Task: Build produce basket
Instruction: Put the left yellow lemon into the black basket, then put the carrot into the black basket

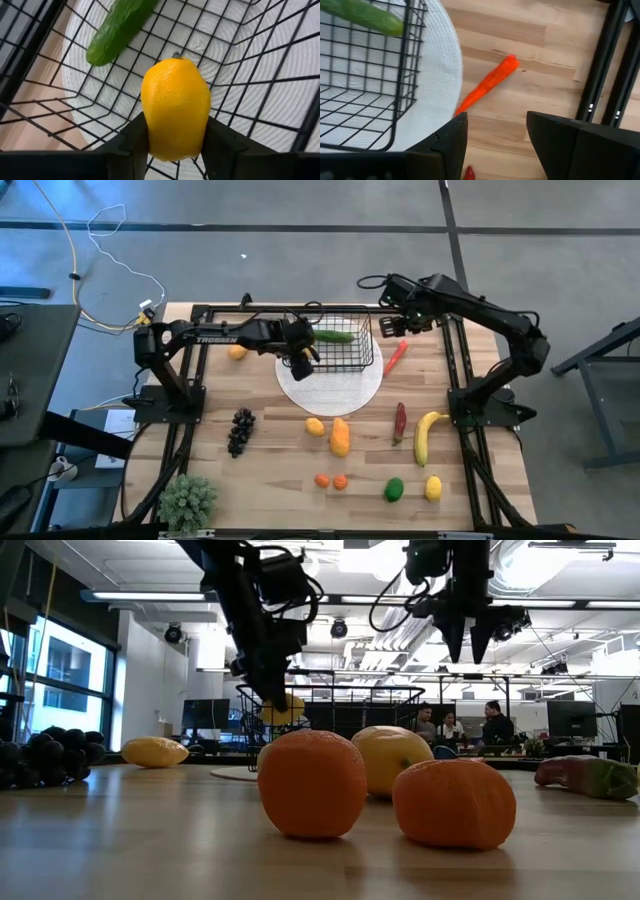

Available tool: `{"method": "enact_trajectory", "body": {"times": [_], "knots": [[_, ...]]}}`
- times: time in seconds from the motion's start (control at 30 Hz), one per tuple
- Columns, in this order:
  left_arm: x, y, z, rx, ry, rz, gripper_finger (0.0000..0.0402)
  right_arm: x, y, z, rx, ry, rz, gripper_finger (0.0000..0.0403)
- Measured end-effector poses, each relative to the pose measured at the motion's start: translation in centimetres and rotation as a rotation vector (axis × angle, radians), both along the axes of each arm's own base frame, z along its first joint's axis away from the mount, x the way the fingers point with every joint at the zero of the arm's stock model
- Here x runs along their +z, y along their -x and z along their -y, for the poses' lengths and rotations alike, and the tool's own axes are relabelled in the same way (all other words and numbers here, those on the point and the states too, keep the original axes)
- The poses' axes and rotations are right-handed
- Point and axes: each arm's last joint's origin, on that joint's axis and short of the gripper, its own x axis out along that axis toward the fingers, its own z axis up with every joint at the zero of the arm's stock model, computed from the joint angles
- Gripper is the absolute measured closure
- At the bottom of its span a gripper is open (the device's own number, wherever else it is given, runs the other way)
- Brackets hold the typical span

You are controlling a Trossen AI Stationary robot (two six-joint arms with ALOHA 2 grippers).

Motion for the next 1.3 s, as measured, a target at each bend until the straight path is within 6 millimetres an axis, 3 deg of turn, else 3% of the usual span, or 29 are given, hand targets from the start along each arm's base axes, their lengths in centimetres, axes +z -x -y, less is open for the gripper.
{"method": "enact_trajectory", "body": {"times": [0.37, 0.77, 1.03, 1.3], "knots": [[0.0, 0.0, 0.0, -0.003, 0.004, 0.001, 0.0197, -0.2, 1.1, -0.8, -0.004, -0.086, -0.124, 0.0217], [0.3, 0.4, 0.2, -0.019, 0.025, -0.012, 0.0189, 0.8, 0.5, -4.2, 0.034, -0.068, -0.099, 0.0217], [3.3, 1.4, 0.7, -0.062, -0.02, 0.077, 0.0189, 2.0, 1.0, -6.3, -0.046, 0.027, -0.046, 0.0217], [7.7, 3.9, 1.9, -0.084, -0.093, 0.194, 0.0188, 2.2, 1.2, -5.8, -0.174, 0.129, -0.05, 0.0217]]}}
